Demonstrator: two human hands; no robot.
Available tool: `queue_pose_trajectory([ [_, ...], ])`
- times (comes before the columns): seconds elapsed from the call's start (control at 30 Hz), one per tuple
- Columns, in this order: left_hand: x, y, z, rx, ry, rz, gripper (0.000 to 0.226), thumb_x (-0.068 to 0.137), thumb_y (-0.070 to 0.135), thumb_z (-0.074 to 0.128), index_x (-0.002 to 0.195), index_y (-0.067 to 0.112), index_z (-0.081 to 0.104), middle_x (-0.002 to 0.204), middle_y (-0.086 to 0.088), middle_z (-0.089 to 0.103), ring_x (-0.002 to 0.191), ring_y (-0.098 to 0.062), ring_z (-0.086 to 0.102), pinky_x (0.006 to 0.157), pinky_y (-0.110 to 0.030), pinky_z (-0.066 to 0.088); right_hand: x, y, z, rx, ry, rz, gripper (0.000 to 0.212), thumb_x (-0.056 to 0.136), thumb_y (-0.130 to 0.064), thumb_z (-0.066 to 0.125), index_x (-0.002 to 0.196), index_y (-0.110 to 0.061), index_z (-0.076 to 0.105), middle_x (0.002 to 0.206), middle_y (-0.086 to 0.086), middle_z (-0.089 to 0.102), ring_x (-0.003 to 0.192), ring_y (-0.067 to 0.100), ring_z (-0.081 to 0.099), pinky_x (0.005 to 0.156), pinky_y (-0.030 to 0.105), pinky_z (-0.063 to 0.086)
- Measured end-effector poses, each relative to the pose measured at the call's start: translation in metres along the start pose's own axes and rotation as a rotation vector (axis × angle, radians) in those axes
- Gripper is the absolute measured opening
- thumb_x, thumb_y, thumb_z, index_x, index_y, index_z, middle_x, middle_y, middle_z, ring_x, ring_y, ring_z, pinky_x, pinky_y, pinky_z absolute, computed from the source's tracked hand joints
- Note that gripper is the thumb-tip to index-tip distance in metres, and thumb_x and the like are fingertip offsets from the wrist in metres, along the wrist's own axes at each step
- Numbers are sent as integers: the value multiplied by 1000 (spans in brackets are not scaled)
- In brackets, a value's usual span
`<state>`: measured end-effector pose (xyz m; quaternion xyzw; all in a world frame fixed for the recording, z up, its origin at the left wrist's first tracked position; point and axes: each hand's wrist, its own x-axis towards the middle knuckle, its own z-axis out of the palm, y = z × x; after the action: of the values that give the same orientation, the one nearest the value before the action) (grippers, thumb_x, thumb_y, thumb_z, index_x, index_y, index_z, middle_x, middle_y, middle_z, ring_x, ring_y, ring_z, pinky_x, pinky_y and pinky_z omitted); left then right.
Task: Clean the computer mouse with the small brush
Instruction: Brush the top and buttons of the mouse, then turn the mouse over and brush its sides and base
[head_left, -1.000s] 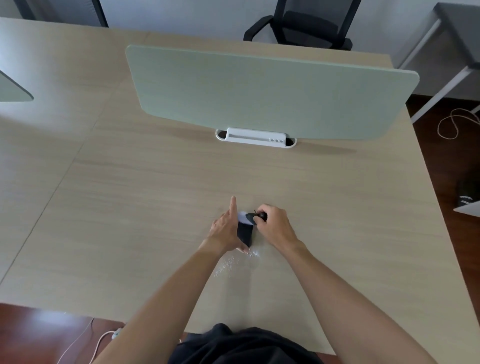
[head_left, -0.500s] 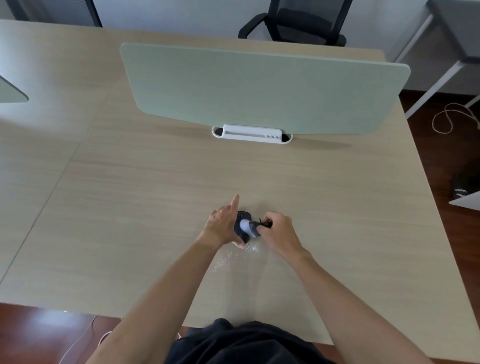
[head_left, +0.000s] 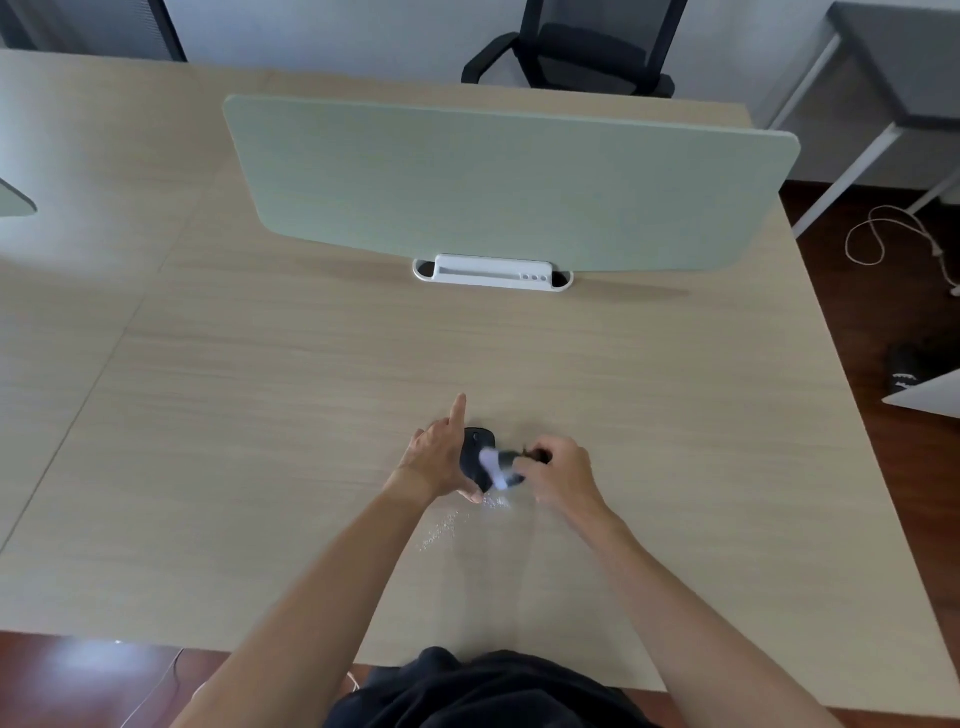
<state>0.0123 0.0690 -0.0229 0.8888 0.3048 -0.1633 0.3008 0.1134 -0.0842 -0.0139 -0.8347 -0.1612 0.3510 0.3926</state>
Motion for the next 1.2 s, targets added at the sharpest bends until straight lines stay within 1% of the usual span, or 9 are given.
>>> queue_pose_trajectory([
  [0.1,-2,3,-1,-39,-22,-49,143,51,29,93,152,13,-7,124,-11,53,120,-32,48,104,-38,37,10,-13,4,24,179,-86,16,83,-12,64,71,-4,57,62,-1,48,58,16,42,55,28,37],
  [0.2,-1,5,2,-196,-37,-101,149,48,19,95,151,17,-13,134,-11,46,127,-32,42,102,-39,43,19,-22,10,-117,114,-167,12,88,-14,64,79,-6,63,70,2,60,67,22,54,63,33,44],
  [0.3,-3,12,10,-369,22,-198,136,55,11,90,152,13,-6,140,-11,36,130,-30,36,92,-33,46,21,-33,9,-493,4,-172,21,89,-19,60,73,-7,54,70,6,57,68,34,54,56,34,41],
  [0.37,-5,17,19,-414,99,-255,122,61,18,87,151,8,5,143,-12,34,134,-28,33,100,-32,39,20,-40,6,-601,45,-149,29,89,-17,57,65,-10,42,63,5,47,63,34,47,51,31,31],
  [0.47,-7,19,22,-456,142,-291,106,62,21,87,143,2,22,140,-14,40,131,-29,40,98,-29,39,22,-38,5,-516,103,-146,35,93,-18,55,64,-13,37,62,3,45,60,29,43,55,32,32],
  [0.63,-8,16,16,-451,168,-227,93,63,16,86,136,7,30,111,-10,54,108,-30,54,81,-30,47,15,-25,8,-463,-29,-156,40,86,-15,58,58,-15,29,56,2,34,58,27,32,47,32,23],
  [0.83,-22,6,29,-203,257,-145,77,71,35,75,134,13,37,126,-5,50,118,-24,47,92,-28,43,10,-23,4,-396,69,-164,39,89,-17,55,59,-14,30,54,1,34,56,25,30,49,33,24],
  [1.03,-21,3,24,-283,238,-208,56,62,38,80,99,11,50,96,-2,59,88,-25,57,67,-31,45,2,-20,14,-467,12,-157,38,91,-20,56,61,-14,33,56,1,35,58,28,34,53,34,31],
  [1.2,-21,3,17,-267,211,-211,56,53,29,85,94,9,53,93,-5,58,84,-27,56,69,-39,51,13,-29,5,-469,47,-117,38,89,-15,54,59,-14,29,56,2,33,57,28,31,46,33,22],
])
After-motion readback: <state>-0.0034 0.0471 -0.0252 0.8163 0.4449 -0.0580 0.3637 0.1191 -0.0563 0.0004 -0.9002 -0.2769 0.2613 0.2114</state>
